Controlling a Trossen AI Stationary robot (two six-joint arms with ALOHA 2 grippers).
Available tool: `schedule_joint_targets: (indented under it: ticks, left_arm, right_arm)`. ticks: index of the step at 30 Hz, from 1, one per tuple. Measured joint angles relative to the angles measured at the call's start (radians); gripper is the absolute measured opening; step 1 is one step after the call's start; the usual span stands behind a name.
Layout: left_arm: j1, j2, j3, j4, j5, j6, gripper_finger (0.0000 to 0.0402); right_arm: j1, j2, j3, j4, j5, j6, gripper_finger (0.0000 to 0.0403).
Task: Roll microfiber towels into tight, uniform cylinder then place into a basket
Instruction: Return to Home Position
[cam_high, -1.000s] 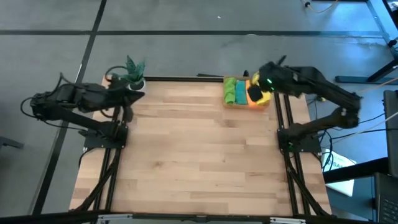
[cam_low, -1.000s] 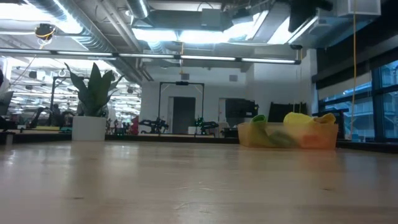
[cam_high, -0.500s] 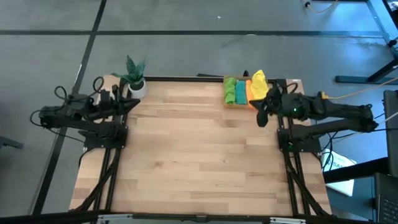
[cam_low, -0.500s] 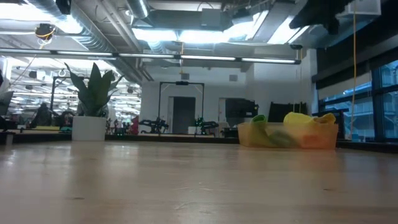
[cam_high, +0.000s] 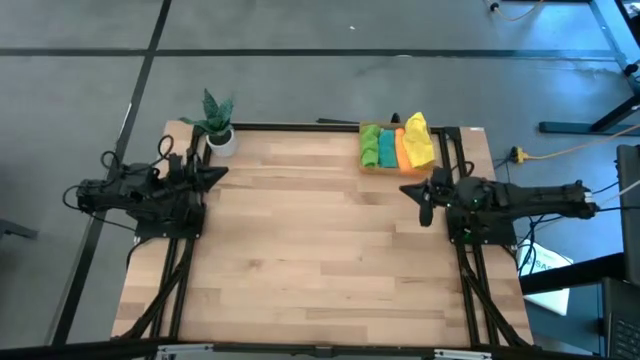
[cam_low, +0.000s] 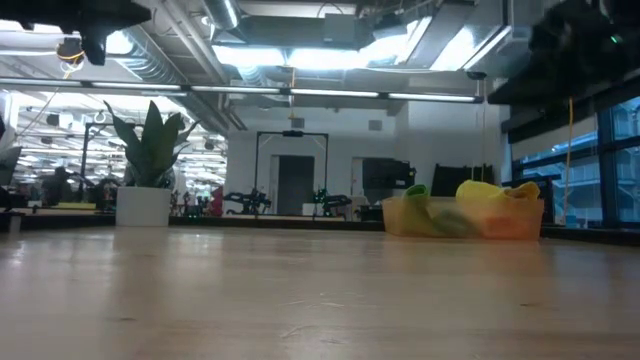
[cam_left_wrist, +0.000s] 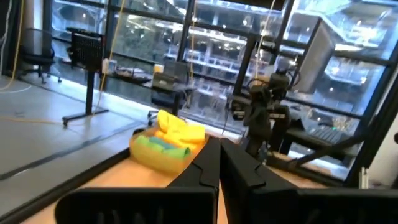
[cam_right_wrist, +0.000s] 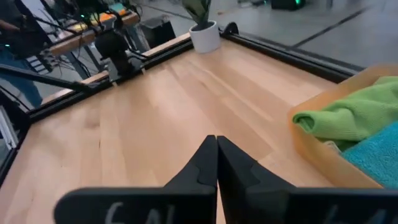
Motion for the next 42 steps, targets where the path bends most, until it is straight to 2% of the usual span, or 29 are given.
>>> schedule_joint_targets:
  ticks: [8,10,17,21,28,33,38,42]
  left_arm:
    - [0.0,-0.001,-0.066,0.011,0.019,-0.077,0.0]
    - [0.0,-0.001,-0.097,0.004,0.019,-0.082,0.0]
    - [0.0,0.0,-0.171,0.066,0.032,-0.078,0.0]
    - [0.0,-0.001,-0.228,0.089,0.033,-0.075,0.0]
    - [0.0,0.001,-0.349,0.204,0.072,-0.045,0.0]
    - [0.0,0.002,-0.371,0.271,0.118,0.079,0.0]
    - [0.0,0.004,-0.371,0.272,0.112,0.078,0.0]
    - [0.0,0.004,-0.371,0.272,0.107,0.089,0.0]
  right_arm:
    - [0.0,-0.336,-0.161,-0.001,-0.001,-0.034,0.0003]
    - [-0.001,-0.384,-0.189,0.01,-0.008,-0.052,0.0003]
    - [0.0,-0.381,-0.26,0.128,-0.063,-0.08,0.0003]
    - [0.0,-0.378,-0.318,0.32,-0.119,-0.167,0.0003]
    - [0.0,-0.381,-0.318,0.323,-0.143,-0.254,0.0003]
    - [0.0,-0.379,-0.318,0.316,-0.155,-0.287,0.0003]
    - [-0.001,-0.379,-0.318,0.306,-0.095,-0.284,0.0012]
    - [-0.001,-0.379,-0.318,0.304,-0.089,-0.284,0.0024]
